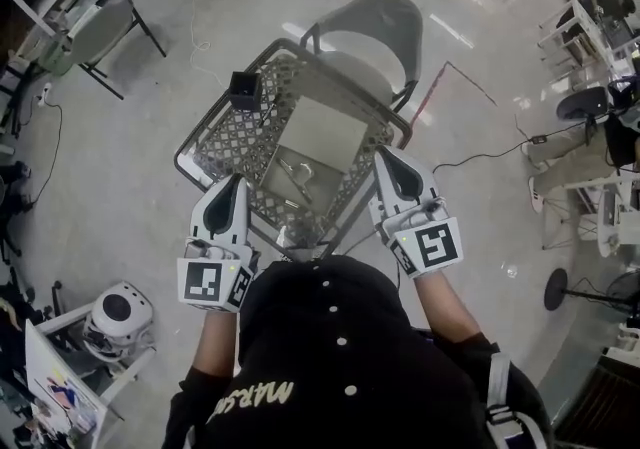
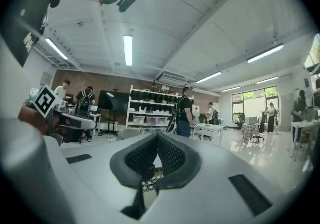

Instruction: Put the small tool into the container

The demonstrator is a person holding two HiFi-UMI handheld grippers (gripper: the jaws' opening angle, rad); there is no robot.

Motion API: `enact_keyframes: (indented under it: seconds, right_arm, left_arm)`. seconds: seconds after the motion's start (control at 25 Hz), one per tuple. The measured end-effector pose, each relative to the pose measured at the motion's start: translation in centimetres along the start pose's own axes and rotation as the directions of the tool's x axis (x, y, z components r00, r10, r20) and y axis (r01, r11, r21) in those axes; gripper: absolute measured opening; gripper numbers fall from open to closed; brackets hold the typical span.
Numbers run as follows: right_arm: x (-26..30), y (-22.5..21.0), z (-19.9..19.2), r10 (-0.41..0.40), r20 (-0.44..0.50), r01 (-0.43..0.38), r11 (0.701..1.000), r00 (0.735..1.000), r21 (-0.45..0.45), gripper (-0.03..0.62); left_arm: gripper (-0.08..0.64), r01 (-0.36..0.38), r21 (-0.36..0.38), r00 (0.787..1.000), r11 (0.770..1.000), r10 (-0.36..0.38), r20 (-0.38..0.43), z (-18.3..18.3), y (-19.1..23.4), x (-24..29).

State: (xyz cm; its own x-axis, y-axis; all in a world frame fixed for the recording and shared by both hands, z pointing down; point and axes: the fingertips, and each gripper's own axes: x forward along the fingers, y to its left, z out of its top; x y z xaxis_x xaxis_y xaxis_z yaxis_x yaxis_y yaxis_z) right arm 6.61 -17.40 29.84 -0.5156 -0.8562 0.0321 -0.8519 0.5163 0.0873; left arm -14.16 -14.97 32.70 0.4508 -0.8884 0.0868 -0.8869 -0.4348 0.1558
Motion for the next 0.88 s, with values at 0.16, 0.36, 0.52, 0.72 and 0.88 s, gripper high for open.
enact_keyframes:
  seconds: [0.16, 0.36, 0.52, 0.72, 0.88]
  right_arm:
    - [-1.8, -2.4, 0.2, -0.104, 0.042, 0.101, 0.993, 0.994, 0.063, 0.014]
    - [-3.0, -3.5, -0.3, -0.157, 0.064, 0.150, 0.984, 0.986, 0.099, 0.014]
    - [-2.8, -2.9, -0.7, -0.180, 0.080, 0.171, 0.979, 0.980, 0.110, 0.014]
    - [-2.3, -3.4, -0.5, -0.194, 0.084, 0.181, 0.973, 0.977, 0.144, 0.012]
    - [-1.8, -3.1, -0.3, -0.183, 0.081, 0.170, 0.975, 0.980, 0.146, 0.014]
  left_arm:
    - [0.034, -0.039, 0.005, 0.999, 0.999, 0.039, 0.013, 0.5, 0.9, -0.4]
    - [0.034, -0.064, 0.021, 0.997, 0.998, 0.063, 0.036, 1.5, 2.1, -1.1]
    - [0.034, -0.071, 0.027, 0.997, 0.997, 0.070, 0.035, 1.8, 1.5, -1.1]
    - [0.034, -0.072, 0.044, 0.997, 0.996, 0.070, 0.032, 1.8, 1.2, -0.8]
    - [0.034, -0.067, 0.039, 0.998, 0.997, 0.066, 0.022, 1.6, 1.4, -0.8]
